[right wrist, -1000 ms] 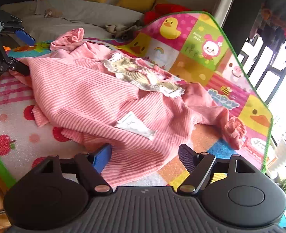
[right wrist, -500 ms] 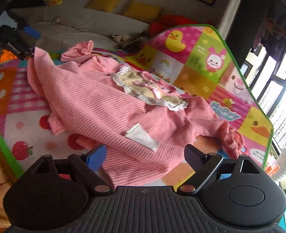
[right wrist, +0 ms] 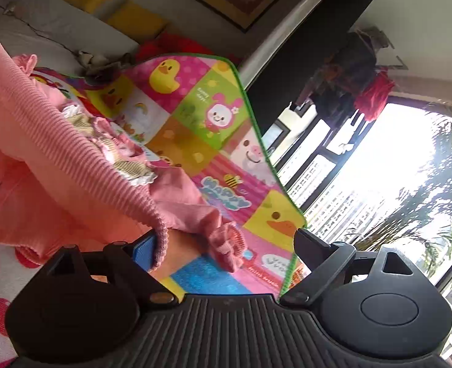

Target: Fold clothes

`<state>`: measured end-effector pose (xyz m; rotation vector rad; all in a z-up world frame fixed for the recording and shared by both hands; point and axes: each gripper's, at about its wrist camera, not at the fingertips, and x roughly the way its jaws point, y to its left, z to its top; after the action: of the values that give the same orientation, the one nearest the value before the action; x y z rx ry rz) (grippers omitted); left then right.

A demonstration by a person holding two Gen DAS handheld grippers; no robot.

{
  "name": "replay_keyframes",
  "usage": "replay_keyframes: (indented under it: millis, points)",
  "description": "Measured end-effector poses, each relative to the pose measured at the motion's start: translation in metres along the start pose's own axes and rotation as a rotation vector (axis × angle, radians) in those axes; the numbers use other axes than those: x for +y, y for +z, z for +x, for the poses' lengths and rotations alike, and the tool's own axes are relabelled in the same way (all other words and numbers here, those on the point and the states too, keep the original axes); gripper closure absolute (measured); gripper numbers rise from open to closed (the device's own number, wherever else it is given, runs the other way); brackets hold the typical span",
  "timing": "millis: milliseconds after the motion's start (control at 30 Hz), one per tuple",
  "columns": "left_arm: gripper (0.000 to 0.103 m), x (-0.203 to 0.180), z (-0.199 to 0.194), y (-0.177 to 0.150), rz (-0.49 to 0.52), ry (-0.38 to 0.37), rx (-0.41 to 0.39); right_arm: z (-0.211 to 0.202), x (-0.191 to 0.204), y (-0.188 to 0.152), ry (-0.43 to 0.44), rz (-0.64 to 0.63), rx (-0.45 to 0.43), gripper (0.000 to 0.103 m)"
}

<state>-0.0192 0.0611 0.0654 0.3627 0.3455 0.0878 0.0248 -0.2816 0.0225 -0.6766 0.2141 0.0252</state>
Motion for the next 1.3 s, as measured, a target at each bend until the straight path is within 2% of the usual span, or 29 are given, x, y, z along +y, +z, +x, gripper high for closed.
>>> replay_keyframes:
  millis: [67, 167, 300, 433, 500, 567, 633, 700, 833, 933, 1033, 1100, 1167, 1200, 1267, 1300]
  points:
    - [0.005, -0.001, -0.003, 0.002, 0.013, 0.000, -0.007, -0.002, -0.007, 0.001, -0.021, 0.006, -0.009, 0.012]
    - [0.005, -0.003, -0.003, -0.001, 0.033, -0.007, 0.023, -0.007, -0.013, -0.003, -0.005, 0.003, 0.006, 0.012]
    - [0.004, -0.007, -0.004, -0.021, 0.076, -0.063, 0.117, -0.014, -0.014, -0.016, 0.111, 0.012, 0.050, 0.012]
    - [0.004, -0.006, 0.002, -0.045, 0.070, -0.187, 0.232, -0.022, -0.014, -0.029, 0.235, 0.022, 0.096, 0.009]
    - [0.004, -0.003, 0.004, -0.054, 0.036, -0.247, 0.263, -0.026, -0.014, -0.036, 0.297, 0.027, 0.119, 0.009]
    - [0.004, 0.005, 0.005, -0.053, -0.039, -0.315, 0.251, -0.030, -0.014, -0.042, 0.359, 0.031, 0.142, 0.008]
    - [0.004, 0.015, 0.012, -0.044, -0.142, -0.381, 0.220, -0.029, -0.021, -0.029, 0.423, 0.083, 0.107, 0.001]
    - [0.003, 0.020, 0.027, -0.029, -0.251, -0.444, 0.192, -0.026, -0.029, -0.011, 0.487, 0.147, 0.058, 0.000]
    - [0.001, 0.005, 0.073, 0.004, -0.395, -0.512, 0.134, 0.015, -0.027, 0.027, 0.577, 0.267, 0.043, 0.000]
    - [0.001, -0.015, 0.108, 0.018, -0.466, -0.544, 0.100, 0.072, -0.012, 0.045, 0.627, 0.418, 0.124, 0.000]
    - [0.001, -0.038, 0.140, 0.016, -0.463, -0.573, 0.120, 0.126, 0.009, 0.051, 0.651, 0.525, 0.208, 0.000]
    - [0.001, -0.049, 0.151, 0.009, -0.431, -0.589, 0.141, 0.150, 0.026, 0.061, 0.660, 0.504, 0.207, 0.000]
    - [0.001, -0.054, 0.155, 0.000, -0.394, -0.584, 0.147, 0.168, 0.042, 0.078, 0.676, 0.426, 0.181, 0.000]
    - [0.001, -0.055, 0.155, -0.005, -0.373, -0.568, 0.148, 0.177, 0.050, 0.088, 0.690, 0.380, 0.175, 0.002]
    - [0.001, -0.057, 0.154, -0.011, -0.341, -0.543, 0.151, 0.197, 0.070, 0.110, 0.752, 0.293, 0.184, 0.020]
    - [0.001, -0.057, 0.153, -0.013, -0.336, -0.539, 0.152, 0.209, 0.080, 0.119, 0.790, 0.278, 0.198, 0.033]
